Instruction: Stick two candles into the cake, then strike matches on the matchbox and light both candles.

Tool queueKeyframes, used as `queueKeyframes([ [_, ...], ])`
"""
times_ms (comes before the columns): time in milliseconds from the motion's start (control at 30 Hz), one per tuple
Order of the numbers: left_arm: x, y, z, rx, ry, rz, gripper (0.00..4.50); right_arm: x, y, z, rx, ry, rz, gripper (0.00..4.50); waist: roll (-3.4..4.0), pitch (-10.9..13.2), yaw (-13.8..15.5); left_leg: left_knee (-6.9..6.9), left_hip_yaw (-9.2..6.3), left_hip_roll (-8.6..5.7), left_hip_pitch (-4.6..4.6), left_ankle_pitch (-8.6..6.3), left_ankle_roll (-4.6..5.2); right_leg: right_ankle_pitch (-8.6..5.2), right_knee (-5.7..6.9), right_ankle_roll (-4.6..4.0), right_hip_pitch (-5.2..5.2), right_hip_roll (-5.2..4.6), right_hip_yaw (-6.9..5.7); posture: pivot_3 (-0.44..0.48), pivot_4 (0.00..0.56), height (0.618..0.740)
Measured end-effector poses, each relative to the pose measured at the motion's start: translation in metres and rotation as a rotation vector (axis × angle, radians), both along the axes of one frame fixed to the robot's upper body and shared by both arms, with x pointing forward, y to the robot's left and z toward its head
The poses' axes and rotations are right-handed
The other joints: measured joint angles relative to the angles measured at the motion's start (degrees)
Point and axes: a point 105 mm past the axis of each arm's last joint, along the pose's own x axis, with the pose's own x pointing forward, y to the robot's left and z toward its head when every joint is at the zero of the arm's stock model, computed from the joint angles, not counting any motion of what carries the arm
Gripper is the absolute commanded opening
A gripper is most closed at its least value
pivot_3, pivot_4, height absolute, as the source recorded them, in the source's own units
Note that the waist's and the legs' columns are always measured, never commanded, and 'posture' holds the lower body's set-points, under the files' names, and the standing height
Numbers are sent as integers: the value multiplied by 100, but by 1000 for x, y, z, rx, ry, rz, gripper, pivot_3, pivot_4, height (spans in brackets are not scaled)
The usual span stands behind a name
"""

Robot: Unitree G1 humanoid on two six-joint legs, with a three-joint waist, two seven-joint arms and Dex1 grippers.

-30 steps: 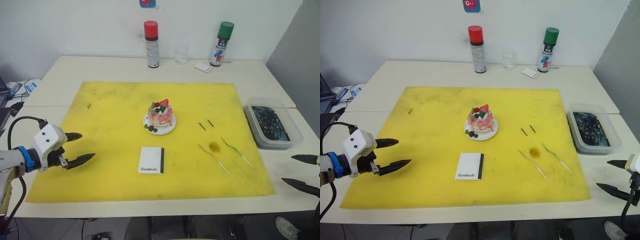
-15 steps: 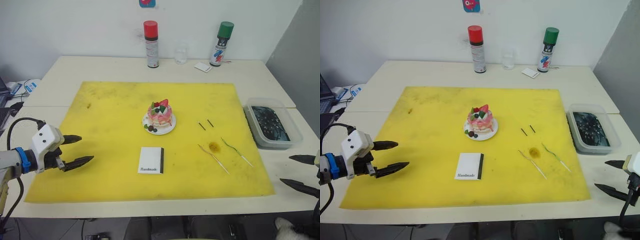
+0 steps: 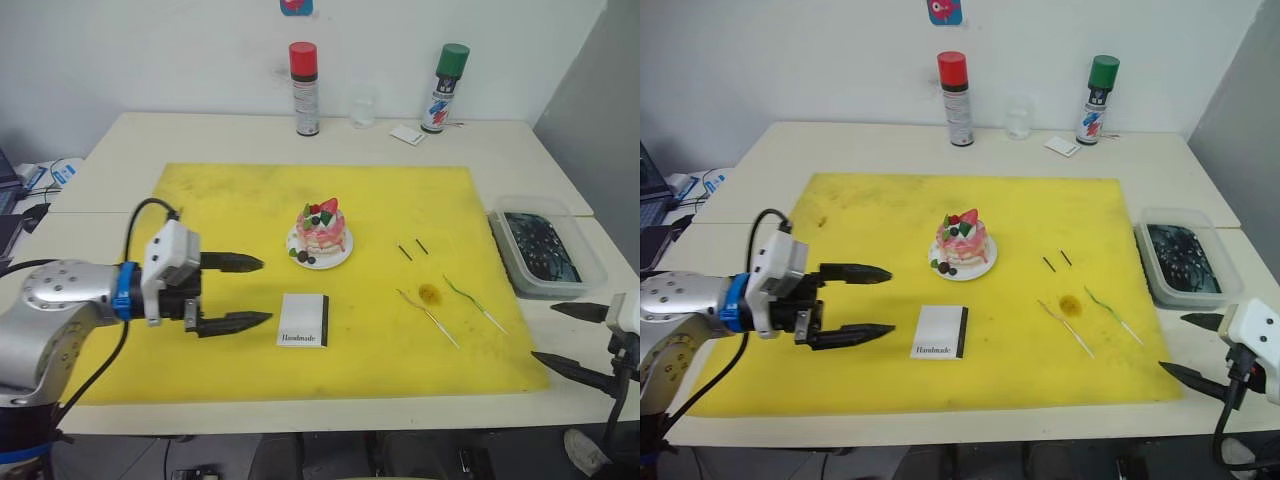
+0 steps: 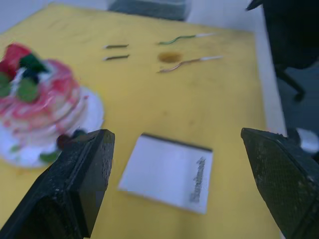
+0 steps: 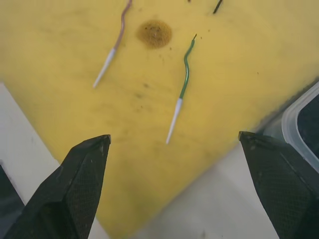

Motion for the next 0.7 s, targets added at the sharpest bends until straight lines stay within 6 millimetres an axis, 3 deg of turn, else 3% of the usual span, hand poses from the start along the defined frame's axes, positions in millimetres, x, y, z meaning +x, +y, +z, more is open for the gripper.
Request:
queueKeyframes([
  [233, -9, -23, -1, -33, -20, -132, 4500, 9, 15, -16, -11, 70, -133, 4305, 2, -1, 1, 1, -12, 8, 1, 0, 0, -1, 3, -5, -1, 25, 0, 0, 150, 740],
  [533, -10, -29, -1, -53, -47, -152, 4500, 22, 31, -26, 30, 71, -194, 4305, 2, -1, 8, 3, -14, 8, -3, 0, 0, -1, 1, -5, -1, 26, 0, 0, 150, 740],
  [700, -12, -32, -2, -55, -51, -154, 4500, 30, 27, -39, 27, 70, -262, 4305, 2, -1, 8, 2, -13, 7, -5, 0, 0, -2, 0, -6, -4, 26, 1, 0, 150, 740],
])
